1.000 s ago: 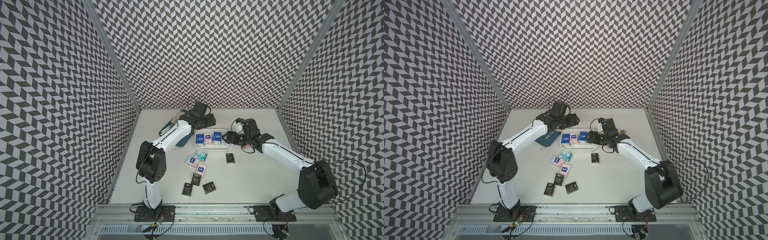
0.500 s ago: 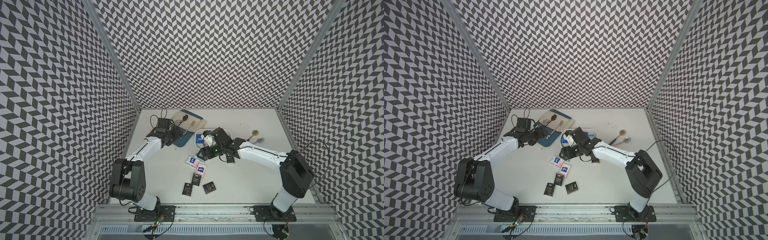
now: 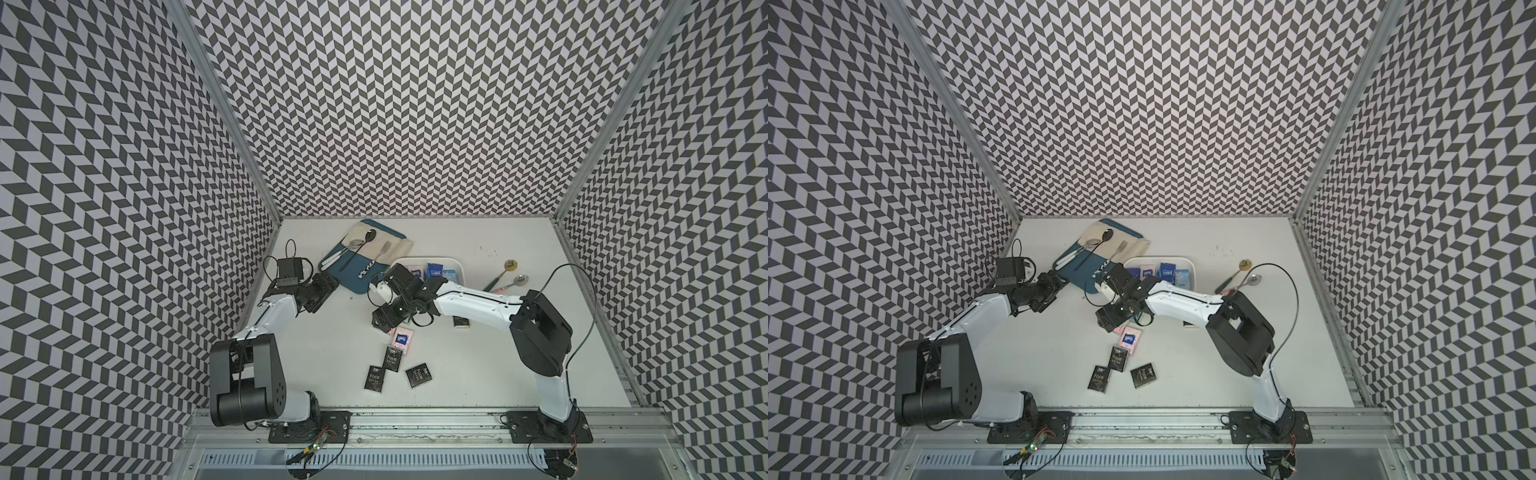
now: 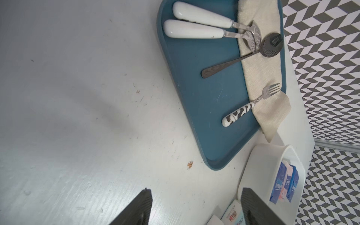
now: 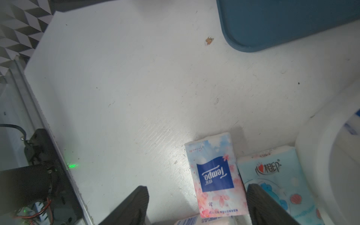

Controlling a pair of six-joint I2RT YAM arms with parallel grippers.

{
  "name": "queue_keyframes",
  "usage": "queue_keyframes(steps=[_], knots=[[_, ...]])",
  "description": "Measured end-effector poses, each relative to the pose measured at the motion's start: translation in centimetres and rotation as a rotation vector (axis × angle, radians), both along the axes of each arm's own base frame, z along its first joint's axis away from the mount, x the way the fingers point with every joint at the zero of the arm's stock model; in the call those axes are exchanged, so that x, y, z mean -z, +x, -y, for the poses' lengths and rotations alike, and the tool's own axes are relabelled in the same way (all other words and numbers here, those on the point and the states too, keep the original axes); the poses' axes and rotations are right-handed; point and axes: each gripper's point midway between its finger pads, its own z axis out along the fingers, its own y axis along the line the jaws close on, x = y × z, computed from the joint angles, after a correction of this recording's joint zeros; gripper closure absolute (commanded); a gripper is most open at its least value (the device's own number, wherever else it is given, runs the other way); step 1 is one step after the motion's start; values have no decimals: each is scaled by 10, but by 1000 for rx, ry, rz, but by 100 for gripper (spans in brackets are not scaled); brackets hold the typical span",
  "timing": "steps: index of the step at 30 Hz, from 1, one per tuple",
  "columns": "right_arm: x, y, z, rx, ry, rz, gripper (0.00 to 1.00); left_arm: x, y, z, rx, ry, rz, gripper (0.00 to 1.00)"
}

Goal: Put the pocket tissues into the storage box
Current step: Pick up the pocket tissues from the center of the board.

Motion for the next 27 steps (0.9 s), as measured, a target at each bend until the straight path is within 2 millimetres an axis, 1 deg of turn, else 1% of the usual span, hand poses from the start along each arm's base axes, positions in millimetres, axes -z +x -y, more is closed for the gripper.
queue_keyframes(steps=[9,14,19,23,27], knots=[[29,-1,-3,-23,-132,41,17,-11,0,4,21,-31,37,23],[31,-3,-5,-38,-166,74,20,-11,0,4,23,-42,36,23],[38,-3,-7,-41,-203,107,29,-12,-1,5,25,-48,37,23],[41,-3,-7,-41,-221,126,29,-12,-1,4,24,-49,37,23],[52,-1,-4,-38,-251,126,29,-12,0,3,21,-49,38,23]])
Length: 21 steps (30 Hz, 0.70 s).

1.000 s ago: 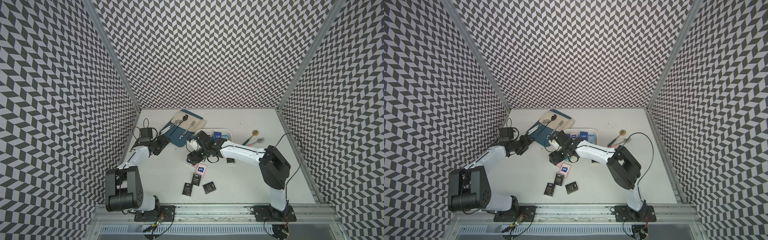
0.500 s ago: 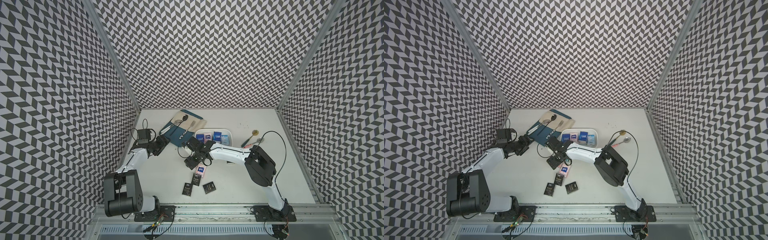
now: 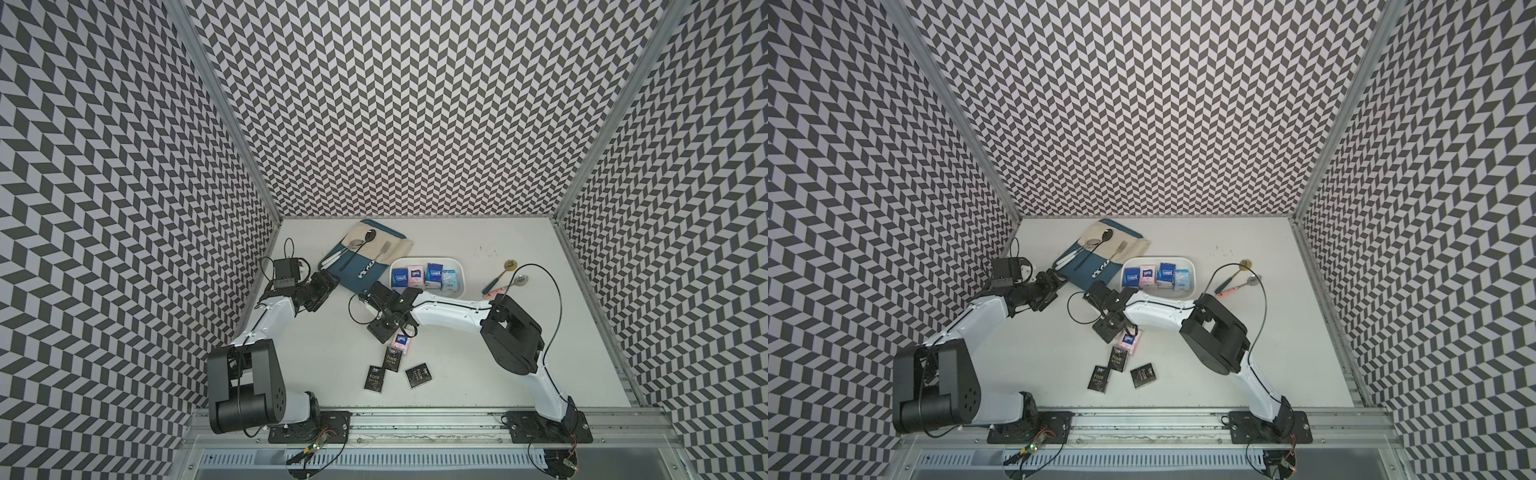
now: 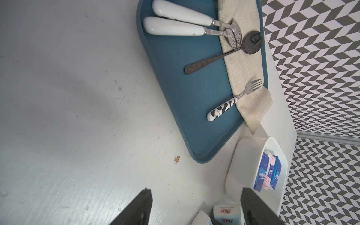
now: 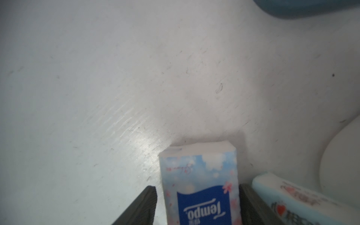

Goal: Put the pocket tissues into the storage box
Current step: Pick up the pocket tissues from the center of the board.

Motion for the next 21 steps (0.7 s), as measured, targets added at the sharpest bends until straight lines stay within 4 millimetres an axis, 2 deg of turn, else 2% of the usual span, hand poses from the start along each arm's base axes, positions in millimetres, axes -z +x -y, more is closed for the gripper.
queue_keyframes(steps=[2,8,14,17,20,21], knots=[[4,0,1,1,-11,-1,30,0,0,-1,-2,0,0,23],[3,2,1,12,-12,3,52,-2,-2,-2,-5,1,6,23],[-3,0,-6,16,23,-21,58,-2,-2,-3,-10,1,8,23],[-14,0,-14,24,68,-36,58,-2,-2,-3,-9,1,8,23],[-35,4,-19,48,131,-49,58,-3,-2,-1,4,-2,13,20],[-45,7,-21,61,158,-54,58,-4,-2,0,11,-4,15,13]])
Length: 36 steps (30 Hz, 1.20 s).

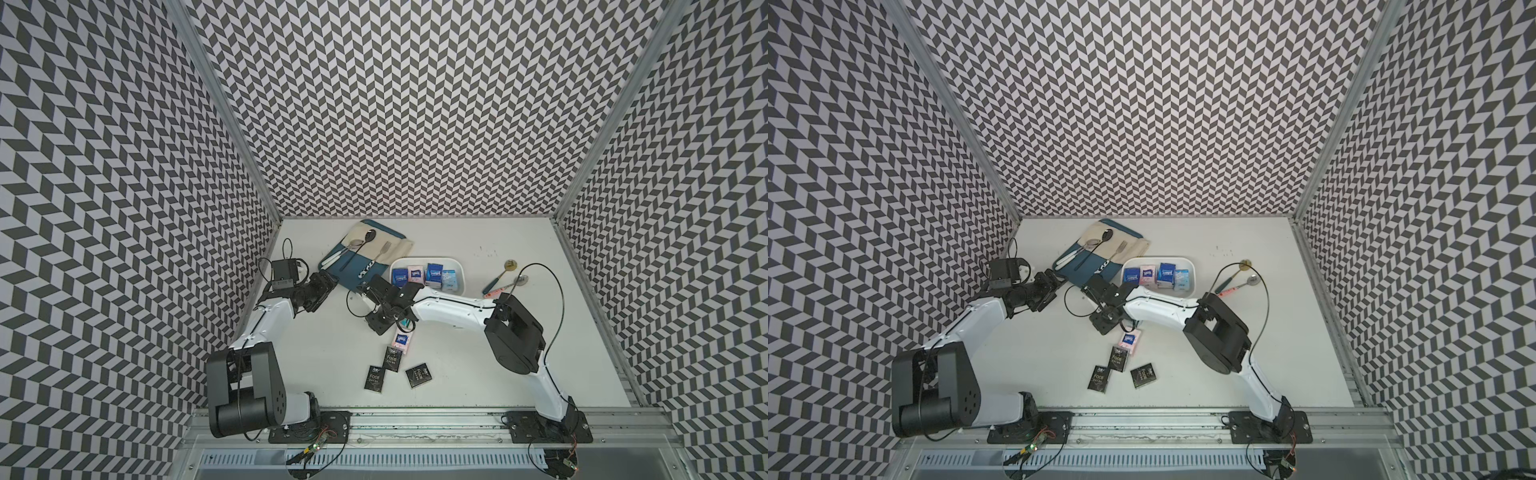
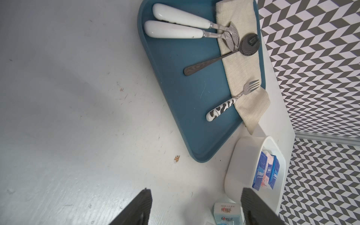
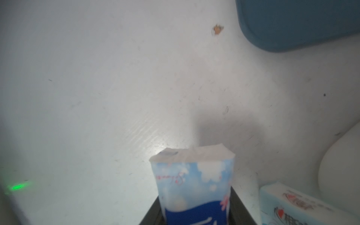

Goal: Put the pocket tissues into the storage box
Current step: Pick up the pocket tissues from the center of the board, then place the pocket tissues in the storage box.

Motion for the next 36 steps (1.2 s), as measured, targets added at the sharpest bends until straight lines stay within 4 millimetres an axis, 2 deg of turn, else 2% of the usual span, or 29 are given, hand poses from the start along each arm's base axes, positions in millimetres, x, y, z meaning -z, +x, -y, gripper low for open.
queue_keyframes(steps=[1,4,6,9,12,14,18,21,24,28,36], knots=[[-11,4,-1,15,28,-1,59,0,0,1,10,0,4,2],[-41,21,4,79,107,-5,59,-2,-1,5,24,-15,6,0],[-62,37,15,140,156,-11,59,-3,-1,9,37,-22,9,0],[-84,65,38,245,216,-18,60,-3,-2,14,54,-26,10,0],[-95,92,70,357,243,-12,60,-3,-3,23,79,-30,10,0],[-95,109,96,438,238,-8,60,-4,-4,30,99,-33,11,1],[-78,133,151,597,193,-11,60,-7,-4,51,154,-36,22,1],[-58,141,189,697,132,-20,60,-12,-4,66,197,-34,43,1],[-39,142,217,768,69,-27,60,-13,-6,80,233,-35,51,2],[-26,141,236,812,12,-18,60,-14,-7,87,251,-34,53,2],[-25,148,244,843,-18,15,60,-16,-3,83,241,-4,65,2]])
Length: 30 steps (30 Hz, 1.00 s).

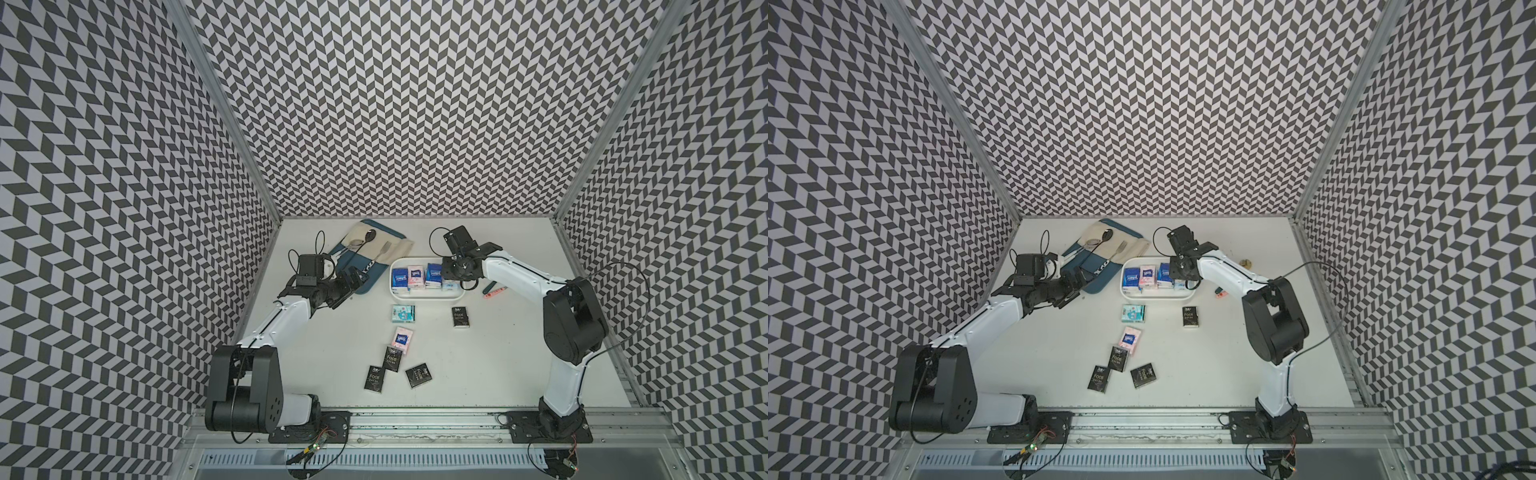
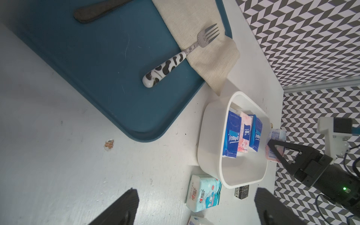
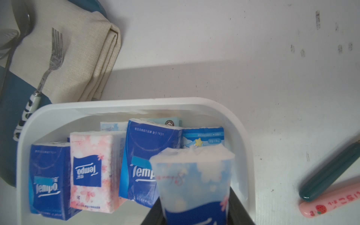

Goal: Put the pocket tissues into the storage box
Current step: Place the pocket tissues in the storage box.

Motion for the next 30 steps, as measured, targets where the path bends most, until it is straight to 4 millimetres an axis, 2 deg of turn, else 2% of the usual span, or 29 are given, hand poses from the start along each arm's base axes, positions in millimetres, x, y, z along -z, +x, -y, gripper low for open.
queue_keyframes(steps=[7,13,18,21,26,30], knots=[[12,12,-1,6,-25,-5,59,-8,6,-3,-2,24,27,2],[26,16,-2,3,-41,-28,58,-6,4,-4,-6,35,21,2],[31,20,-6,-2,-40,-33,56,-11,2,-6,-10,42,30,1],[28,22,-10,-9,-24,-30,50,-11,2,-6,-12,45,30,1],[26,23,-12,-14,-14,-29,34,-11,1,-7,-15,47,26,1],[25,24,-11,-17,-13,-26,29,-11,1,-8,-17,47,26,1]])
